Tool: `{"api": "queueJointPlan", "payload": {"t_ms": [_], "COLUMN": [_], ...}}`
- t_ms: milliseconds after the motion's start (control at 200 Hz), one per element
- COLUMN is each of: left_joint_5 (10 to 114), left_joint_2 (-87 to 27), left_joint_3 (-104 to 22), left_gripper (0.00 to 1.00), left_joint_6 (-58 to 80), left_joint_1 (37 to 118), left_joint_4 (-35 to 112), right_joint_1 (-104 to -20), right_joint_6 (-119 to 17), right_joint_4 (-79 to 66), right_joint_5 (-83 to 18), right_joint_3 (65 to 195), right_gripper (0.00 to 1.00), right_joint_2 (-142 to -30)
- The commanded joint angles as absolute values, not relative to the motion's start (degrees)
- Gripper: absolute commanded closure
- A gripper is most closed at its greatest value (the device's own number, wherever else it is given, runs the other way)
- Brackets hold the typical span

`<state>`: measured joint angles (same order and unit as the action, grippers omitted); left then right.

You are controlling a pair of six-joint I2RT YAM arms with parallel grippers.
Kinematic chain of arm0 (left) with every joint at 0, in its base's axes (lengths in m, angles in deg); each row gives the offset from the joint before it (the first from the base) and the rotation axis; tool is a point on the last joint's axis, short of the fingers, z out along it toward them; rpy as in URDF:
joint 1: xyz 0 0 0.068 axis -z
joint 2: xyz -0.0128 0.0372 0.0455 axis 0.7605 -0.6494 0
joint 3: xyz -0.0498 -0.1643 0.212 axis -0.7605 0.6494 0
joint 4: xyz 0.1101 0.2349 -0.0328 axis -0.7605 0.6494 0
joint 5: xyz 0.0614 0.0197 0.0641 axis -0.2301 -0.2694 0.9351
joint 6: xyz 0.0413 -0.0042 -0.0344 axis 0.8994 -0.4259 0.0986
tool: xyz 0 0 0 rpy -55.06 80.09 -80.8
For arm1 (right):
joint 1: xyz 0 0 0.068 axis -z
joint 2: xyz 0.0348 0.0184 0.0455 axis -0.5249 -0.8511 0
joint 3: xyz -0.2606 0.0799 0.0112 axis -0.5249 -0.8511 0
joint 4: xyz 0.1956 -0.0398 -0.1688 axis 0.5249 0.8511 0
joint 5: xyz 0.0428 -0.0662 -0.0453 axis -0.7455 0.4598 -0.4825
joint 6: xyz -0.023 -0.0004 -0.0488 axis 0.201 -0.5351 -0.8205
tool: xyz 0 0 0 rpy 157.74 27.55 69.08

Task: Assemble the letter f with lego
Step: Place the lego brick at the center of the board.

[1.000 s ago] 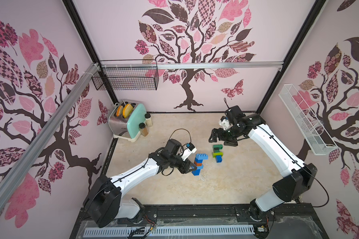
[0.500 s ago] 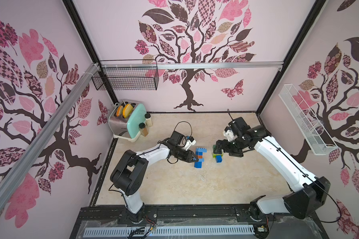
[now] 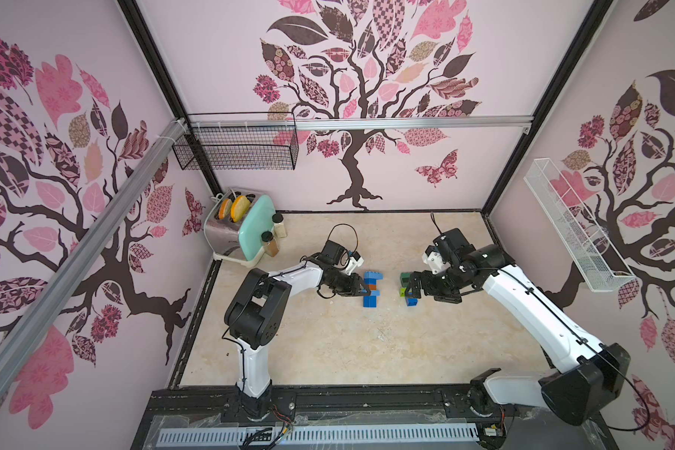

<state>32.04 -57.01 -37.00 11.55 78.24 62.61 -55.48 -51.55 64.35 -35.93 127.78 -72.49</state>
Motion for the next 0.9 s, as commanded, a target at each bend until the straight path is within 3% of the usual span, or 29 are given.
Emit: {"api": "queueJointPlan", "payload": {"t_ms": [0, 220, 460, 690, 895], "left_joint_5": [32.64, 34.01, 36.52, 39.43, 45.18], "left_joint_2": [-58.07, -59.66, -60.59, -60.60, -56.84], "left_joint_3": [-39.14, -40.64, -41.64, -42.39, -41.85], "left_gripper": [0.65, 0.65, 0.56, 0.54, 0.43], "left_joint_6": [10.88, 10.84, 10.80, 10.74, 10.47], "left_joint_1": [77.91, 77.81, 77.63, 77.54, 76.63], "left_joint_4": [63.32, 65.65, 67.79, 69.53, 71.00], "right_joint_1": [-55.38, -55.39, -55.35, -55.37, -55.34], "right_joint_6": [-52.22, -52.41, -52.85, -52.98, -52.96], "right_joint_4": [63.72, 63.70, 63.79, 63.46, 61.84], "right_joint_5": [-36.50, -36.74, -37.36, -37.80, -37.72], "right_joint_3": [127.49, 127.00, 127.49, 127.60, 127.93], "right_gripper": [0.01, 0.01, 0.01, 0.01, 0.01], "right_joint_2": [-70.96, -70.70, -70.78, -71.01, -72.61]}}
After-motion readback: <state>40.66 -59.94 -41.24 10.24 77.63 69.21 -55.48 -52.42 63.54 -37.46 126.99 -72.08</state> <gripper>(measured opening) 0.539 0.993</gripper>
